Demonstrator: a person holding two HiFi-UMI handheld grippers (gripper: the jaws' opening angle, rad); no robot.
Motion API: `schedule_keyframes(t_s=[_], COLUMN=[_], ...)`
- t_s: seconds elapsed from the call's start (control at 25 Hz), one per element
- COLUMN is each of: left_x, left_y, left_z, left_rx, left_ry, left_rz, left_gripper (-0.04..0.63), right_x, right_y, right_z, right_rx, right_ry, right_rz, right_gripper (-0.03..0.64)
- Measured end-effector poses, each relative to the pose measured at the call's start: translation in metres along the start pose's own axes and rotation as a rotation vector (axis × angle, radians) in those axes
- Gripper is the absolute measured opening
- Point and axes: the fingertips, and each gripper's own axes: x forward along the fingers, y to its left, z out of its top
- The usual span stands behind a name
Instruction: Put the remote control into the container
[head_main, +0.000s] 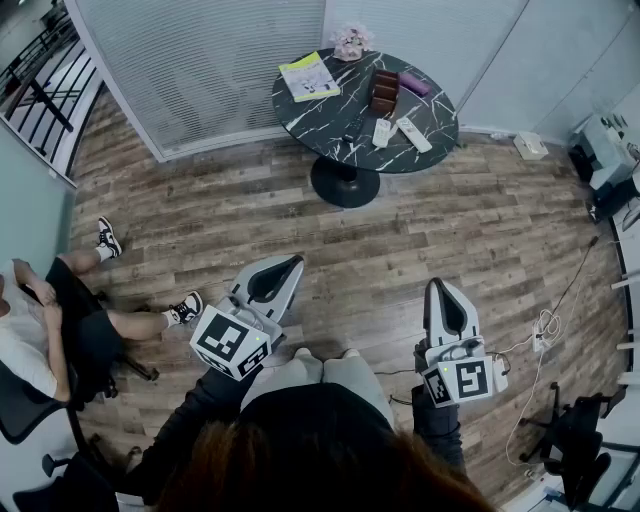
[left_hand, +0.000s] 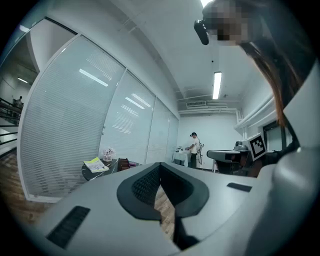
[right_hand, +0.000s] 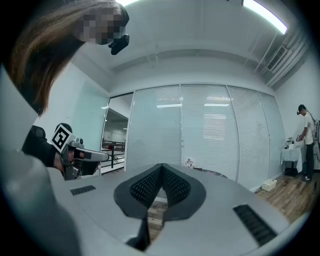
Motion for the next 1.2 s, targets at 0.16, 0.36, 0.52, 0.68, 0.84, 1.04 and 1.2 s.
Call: schedule_keyframes(t_s=[0.16, 0.36, 0.52, 0.68, 0.84, 1.04, 1.2], left_x=[0.001, 0.004, 0.008, 0.012, 0.026, 0.049, 0.075], left_y=[0.001, 0.006, 0.011, 0.016, 0.025, 0.039, 0.057], left_z=[-0.001, 0.001, 0.001, -0.001, -0.002, -0.002, 0.002], left_rx=[-0.014, -0.008, 0.007, -0.004, -0.013, -0.013, -0.028], left_ry=[0.000, -0.004, -0.002, 0.003, 0.010, 0.006, 0.009], left_rz=[-0.005, -0.010, -0.006, -0.005, -0.004, 0.007, 0.036], left_gripper=[0.009, 0.009, 0.009, 0.009, 0.009, 0.009, 0.009], right_x=[0.001, 0.007, 0.010, 0.012, 0.024, 0.053, 0.085], right_y=[0.003, 0.006, 0.003, 0.002, -0.005, -0.025, -0.047], right_z=[0.001, 0.006, 0.008, 0.009, 0.010, 0.004, 0.005], right_rx=[-0.004, 0.021, 0.027, 0.061, 0.074, 0.095, 0.114], right_ry=[-0.003, -0.028, -0.032, -0.048, -0.057, -0.056, -0.068], right_rz=[0.001, 0.005, -0.013, 0.000, 0.017, 0.031, 0.072], right_gripper=[0.015, 0.015, 0.015, 0.015, 0.017, 0.017, 0.017])
